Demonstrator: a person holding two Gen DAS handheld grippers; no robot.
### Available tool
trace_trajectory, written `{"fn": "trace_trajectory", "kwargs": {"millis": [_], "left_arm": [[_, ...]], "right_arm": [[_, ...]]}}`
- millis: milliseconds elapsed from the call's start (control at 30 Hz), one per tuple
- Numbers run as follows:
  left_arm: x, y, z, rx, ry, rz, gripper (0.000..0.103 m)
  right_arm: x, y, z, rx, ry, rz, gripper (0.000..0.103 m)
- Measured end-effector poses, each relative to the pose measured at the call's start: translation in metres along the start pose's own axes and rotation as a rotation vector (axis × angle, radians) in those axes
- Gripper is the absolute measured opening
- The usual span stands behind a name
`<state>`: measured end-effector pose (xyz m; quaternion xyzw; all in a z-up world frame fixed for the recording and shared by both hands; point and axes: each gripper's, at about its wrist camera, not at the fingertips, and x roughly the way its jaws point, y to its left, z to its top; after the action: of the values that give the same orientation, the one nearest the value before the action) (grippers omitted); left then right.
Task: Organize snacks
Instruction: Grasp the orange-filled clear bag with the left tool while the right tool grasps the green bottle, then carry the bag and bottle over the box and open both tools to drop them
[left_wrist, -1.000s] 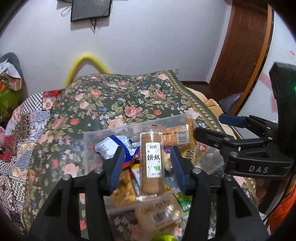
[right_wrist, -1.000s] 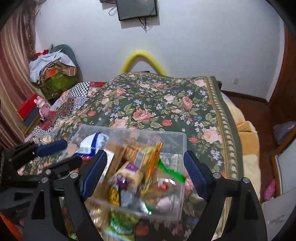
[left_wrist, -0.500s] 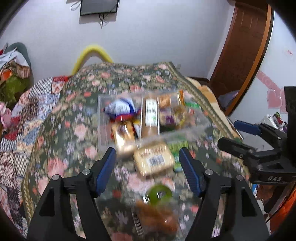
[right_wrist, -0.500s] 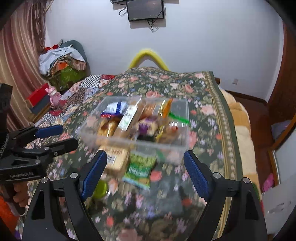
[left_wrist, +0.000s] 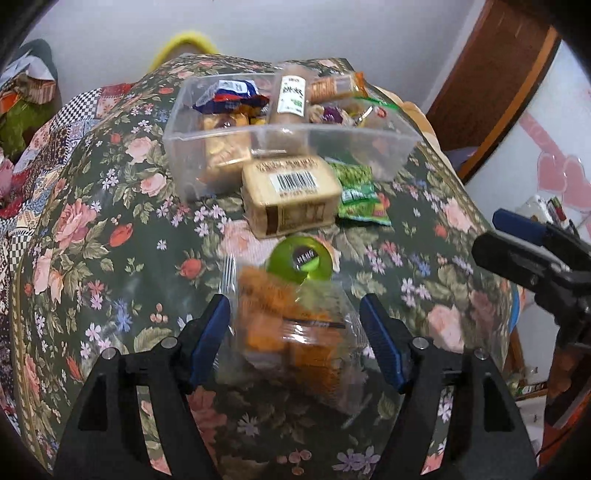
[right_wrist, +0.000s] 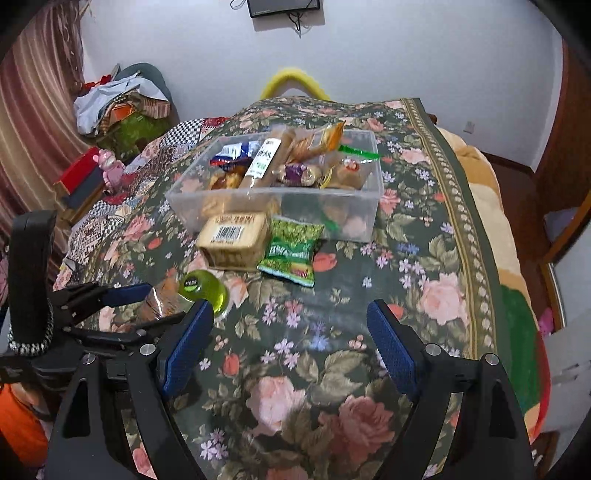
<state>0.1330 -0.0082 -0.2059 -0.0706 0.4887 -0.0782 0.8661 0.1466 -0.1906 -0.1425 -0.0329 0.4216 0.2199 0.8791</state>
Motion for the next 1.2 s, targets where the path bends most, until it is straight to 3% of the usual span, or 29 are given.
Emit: {"fn": "trace_trajectory", "kwargs": {"millis": [233, 367, 600, 900, 1067, 1200], "left_arm": [[0.003, 0.011, -0.012, 0.001, -0.003, 0.003, 0.074], [0.008, 0.028, -0.017, -0.036, 0.016, 0.017, 0.065], [-0.001, 0.049, -0.024, -0.060, -0.024, 0.046, 0.060], [-0.019, 0.073, -0.016, -0.092, -0.083, 0.065, 0.060], [-0.022, 0.078, -0.009, -0.096, -0.099, 0.066, 0.060], [-0.023, 0.076, -0.004, -0.092, -0.114, 0.065, 0.060]], "right_arm": [[0.006, 0.015, -0.005, -0.011, 0.018, 0.014, 0.083], [0.016, 0.027, -0.007, -0.023, 0.030, 0.025, 0.083], [0.042, 0.046, -0.006, -0.032, 0.073, 0.066, 0.081], [0.079, 0.069, 0.004, -0.067, 0.136, 0.118, 0.062], [0.096, 0.071, 0.006, -0.059, 0.173, 0.140, 0.045], [0.090, 0.072, 0.006, -0.085, 0.150, 0.126, 0.044]]}}
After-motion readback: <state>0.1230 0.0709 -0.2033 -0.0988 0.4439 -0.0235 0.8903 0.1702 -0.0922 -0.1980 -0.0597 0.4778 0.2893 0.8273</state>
